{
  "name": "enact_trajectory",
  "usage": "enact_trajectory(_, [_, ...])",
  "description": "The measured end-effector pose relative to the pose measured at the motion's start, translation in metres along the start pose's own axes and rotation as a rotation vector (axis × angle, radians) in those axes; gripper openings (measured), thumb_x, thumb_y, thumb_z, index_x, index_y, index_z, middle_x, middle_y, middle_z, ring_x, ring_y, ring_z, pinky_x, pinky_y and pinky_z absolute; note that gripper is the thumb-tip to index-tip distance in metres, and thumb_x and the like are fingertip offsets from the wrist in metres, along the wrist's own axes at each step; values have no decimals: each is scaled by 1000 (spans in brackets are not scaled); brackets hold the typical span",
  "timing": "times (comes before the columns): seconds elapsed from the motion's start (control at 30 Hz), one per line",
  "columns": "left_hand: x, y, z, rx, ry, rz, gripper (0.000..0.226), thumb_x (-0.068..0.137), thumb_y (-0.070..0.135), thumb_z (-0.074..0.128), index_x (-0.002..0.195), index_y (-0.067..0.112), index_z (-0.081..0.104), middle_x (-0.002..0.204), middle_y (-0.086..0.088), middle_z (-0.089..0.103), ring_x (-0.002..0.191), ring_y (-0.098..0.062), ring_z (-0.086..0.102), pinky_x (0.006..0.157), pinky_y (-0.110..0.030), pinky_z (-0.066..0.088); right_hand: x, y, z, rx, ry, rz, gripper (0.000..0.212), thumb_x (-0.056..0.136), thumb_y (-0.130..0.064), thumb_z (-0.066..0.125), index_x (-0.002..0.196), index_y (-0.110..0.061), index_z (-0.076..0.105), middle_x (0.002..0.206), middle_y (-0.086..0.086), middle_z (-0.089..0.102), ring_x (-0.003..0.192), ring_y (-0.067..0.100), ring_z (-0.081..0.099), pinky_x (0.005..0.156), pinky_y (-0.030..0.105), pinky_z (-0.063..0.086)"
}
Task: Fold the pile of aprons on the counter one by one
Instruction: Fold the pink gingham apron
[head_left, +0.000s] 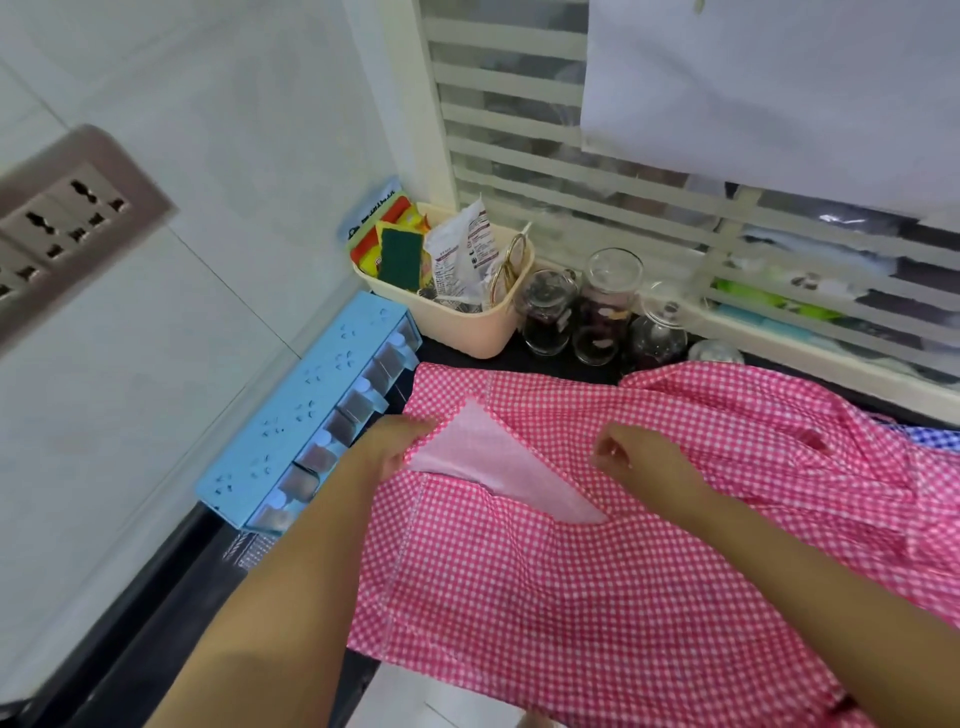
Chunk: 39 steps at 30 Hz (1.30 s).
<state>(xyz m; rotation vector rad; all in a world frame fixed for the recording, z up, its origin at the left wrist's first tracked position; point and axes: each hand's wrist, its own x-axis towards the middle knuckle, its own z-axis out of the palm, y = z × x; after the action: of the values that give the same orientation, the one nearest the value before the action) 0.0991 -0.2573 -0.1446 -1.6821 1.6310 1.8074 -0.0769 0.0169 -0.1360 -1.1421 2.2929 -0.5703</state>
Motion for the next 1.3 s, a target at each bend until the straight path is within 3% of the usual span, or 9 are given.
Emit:
enact_trajectory(0.17, [-6,12,10,-22,4,-8,40,89,29,66,121,6,57,118,-12,65,106,-32,62,94,-41,50,-4,2,21,45,-208,82,35,76,-36,77,102,-22,60,93,-11,56,85,9,53,72,22,42])
enact_trajectory(0.3, [-2,35,15,-94,-28,21,41,86,32,69,117,7,60,110,-14,69,95,-29,67,87,-39,52,-2,-12,29,17,-197,-204,32,88,-10,63,118,-20,65,114,-3,58,96,10,54,85,22,45])
enact_trajectory(0.43, [4,64,22,191,134,244,29,99,17,49,127,9,56,103,-6,66,83,-18,60,72,-28,51,-5,-32,32,53,-189,-310,51,96,-5,46,138,-33,47,148,-8,31,128,7,38,102,16,34])
enact_trajectory(0.63, [-4,84,15,-22,300,445,29,95,17,57,123,10,61,112,1,61,99,-17,58,86,-31,48,-13,-49,47,-221,-368,-581,85,86,6,41,148,-45,13,157,-18,-9,143,6,6,116,33,26])
enact_trajectory(0.8, [-5,46,12,199,516,427,38,88,35,67,64,12,49,63,0,48,59,-15,48,54,-25,39,-11,-42,67,-267,-512,-596,58,102,-19,32,151,-37,9,159,-13,-3,147,11,-4,121,34,2])
enact_trajectory(0.87, [-15,33,18,302,449,331,46,86,49,64,80,4,57,77,-9,59,67,-18,57,56,-25,41,-11,-37,72,-263,-514,-590,56,103,-21,31,151,-37,9,159,-14,0,146,8,-5,119,28,-2])
enact_trajectory(1.0, [-32,-1,30,436,261,39,92,81,52,68,146,0,27,143,-19,44,124,-36,51,100,-43,46,-24,-34,79,-258,-404,-570,51,103,-26,29,152,-32,14,160,-9,-1,145,6,-7,112,21,-8])
enact_trajectory(1.2, [-30,-32,31,652,402,210,27,96,19,50,111,-2,57,106,-17,65,83,-25,59,76,-35,49,-55,23,69,-219,65,-362,49,95,-39,38,138,-18,45,147,10,42,136,24,35,109,44,37])
enact_trajectory(1.3, [-30,-24,17,381,571,313,23,96,13,51,104,-8,55,102,-24,64,92,-38,63,80,-45,52,-88,72,55,-330,141,-213,58,98,-54,28,141,-17,40,149,9,37,137,27,29,117,38,20])
